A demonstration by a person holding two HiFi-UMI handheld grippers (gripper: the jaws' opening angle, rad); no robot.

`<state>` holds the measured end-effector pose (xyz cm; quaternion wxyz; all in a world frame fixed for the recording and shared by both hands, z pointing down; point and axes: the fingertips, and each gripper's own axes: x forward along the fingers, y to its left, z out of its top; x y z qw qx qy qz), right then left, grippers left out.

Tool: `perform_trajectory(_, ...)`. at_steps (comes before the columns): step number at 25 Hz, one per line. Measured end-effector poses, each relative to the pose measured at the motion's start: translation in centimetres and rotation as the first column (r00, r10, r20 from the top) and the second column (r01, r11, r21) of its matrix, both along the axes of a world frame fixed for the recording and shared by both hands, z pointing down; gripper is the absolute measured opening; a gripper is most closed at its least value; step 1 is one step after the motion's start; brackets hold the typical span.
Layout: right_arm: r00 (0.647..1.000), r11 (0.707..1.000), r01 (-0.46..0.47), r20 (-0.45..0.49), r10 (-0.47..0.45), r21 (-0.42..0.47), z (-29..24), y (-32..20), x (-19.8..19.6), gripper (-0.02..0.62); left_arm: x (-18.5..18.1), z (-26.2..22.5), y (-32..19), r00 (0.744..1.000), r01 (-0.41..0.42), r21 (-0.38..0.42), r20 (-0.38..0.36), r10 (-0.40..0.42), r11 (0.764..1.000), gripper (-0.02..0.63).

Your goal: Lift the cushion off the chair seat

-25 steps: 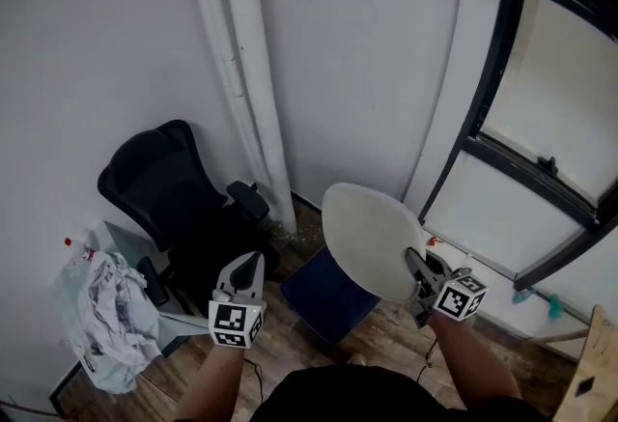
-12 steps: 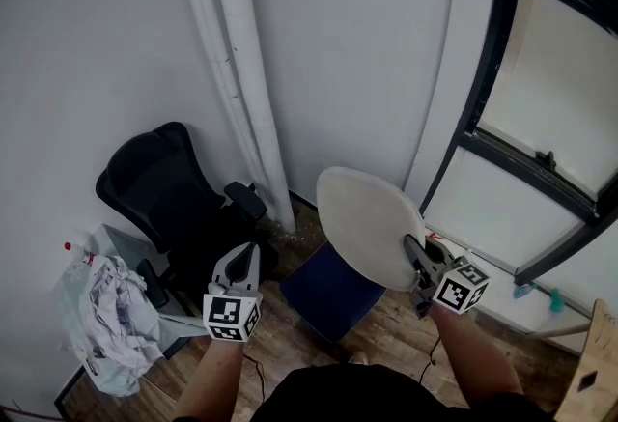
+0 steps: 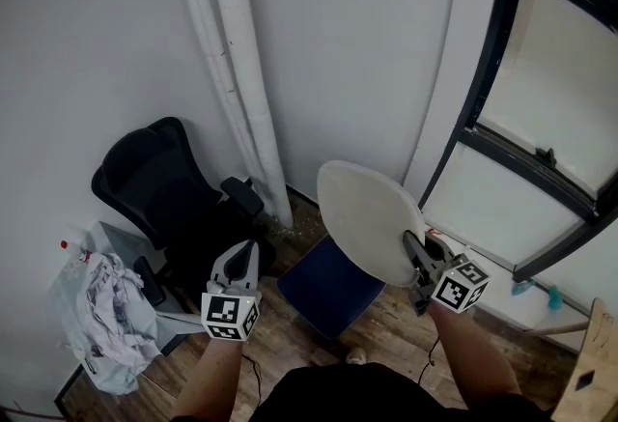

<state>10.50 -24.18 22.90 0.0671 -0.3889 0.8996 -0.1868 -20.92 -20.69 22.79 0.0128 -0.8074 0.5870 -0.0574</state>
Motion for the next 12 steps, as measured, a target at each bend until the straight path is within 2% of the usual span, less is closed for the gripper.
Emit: perform_trajectory(12, 1.0, 1.0, -0.006, -0.005, 0.006, -0.021, 0.78, -0.52, -0.73, 0.04, -0.04, 0.5, -0.65, 1.0, -0.022, -0.017, 0.004, 0.022, 1.0, 0.005)
